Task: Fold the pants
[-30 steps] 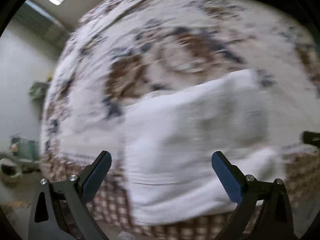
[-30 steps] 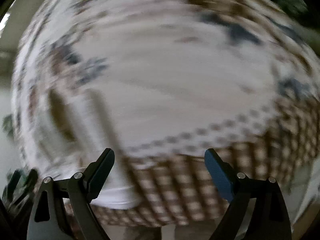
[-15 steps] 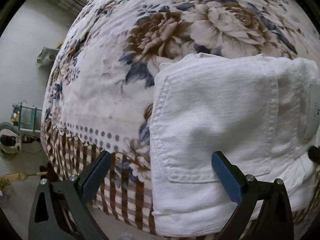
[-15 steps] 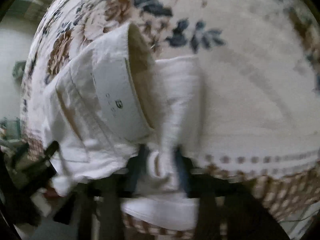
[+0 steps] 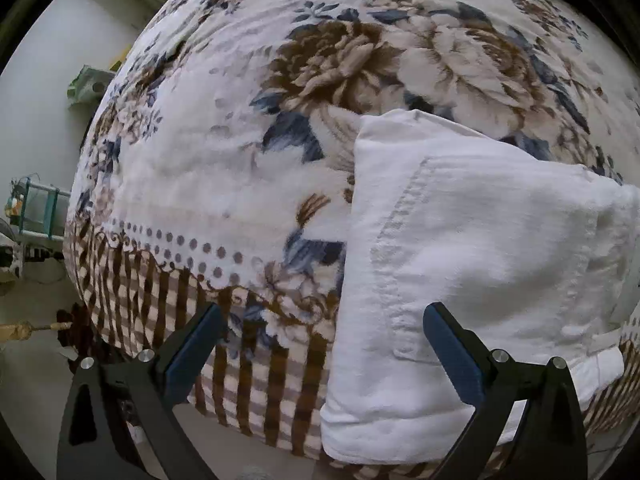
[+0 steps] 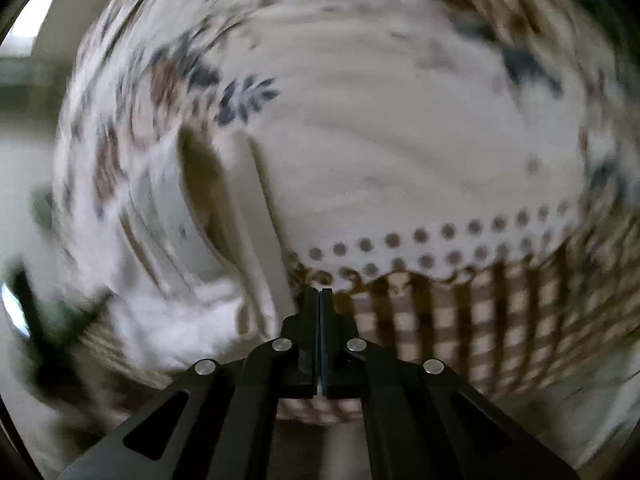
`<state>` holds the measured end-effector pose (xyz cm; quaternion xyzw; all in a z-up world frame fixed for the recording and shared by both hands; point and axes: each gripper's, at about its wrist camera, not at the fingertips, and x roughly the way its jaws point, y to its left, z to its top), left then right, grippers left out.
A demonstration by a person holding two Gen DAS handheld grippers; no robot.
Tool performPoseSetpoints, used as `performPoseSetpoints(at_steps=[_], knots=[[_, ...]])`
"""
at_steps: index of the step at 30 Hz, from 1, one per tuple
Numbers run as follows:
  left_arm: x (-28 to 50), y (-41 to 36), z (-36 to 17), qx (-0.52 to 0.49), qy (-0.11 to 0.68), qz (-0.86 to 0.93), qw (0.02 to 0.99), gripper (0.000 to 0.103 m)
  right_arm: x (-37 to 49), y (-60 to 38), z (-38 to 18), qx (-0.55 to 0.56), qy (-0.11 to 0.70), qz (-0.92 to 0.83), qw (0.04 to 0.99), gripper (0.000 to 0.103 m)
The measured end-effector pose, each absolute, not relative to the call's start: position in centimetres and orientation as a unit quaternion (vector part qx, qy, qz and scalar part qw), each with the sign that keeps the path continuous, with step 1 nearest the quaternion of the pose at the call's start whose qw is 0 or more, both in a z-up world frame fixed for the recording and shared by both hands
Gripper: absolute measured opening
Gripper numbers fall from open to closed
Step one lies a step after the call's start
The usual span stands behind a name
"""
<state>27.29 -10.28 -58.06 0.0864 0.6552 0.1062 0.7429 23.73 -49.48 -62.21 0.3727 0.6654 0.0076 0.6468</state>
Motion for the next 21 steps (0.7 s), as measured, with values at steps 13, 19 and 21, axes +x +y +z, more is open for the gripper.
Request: performPoseSetpoints(at_steps=[13,19,21], knots=[[28.9,-7.9,-57.2,0.065,0.639,0.128,0.756,0.102,32.4,-39.0,-62.2,0.245,0.642,0.059,0.724,0.009],[30.1,-6.6,-56.2,0.001,0.633,0.104,0.768,0.102,28.5,-46.0,-58.7,0.243,0.637,-0.007,0.732,0.009],[30.8,-7.1,-56.5,-0.021,0.631,0.084,0.771,0.102,27.6,-48.5,-60.1,0.280,0.642,-0.013,0.713,0.011]])
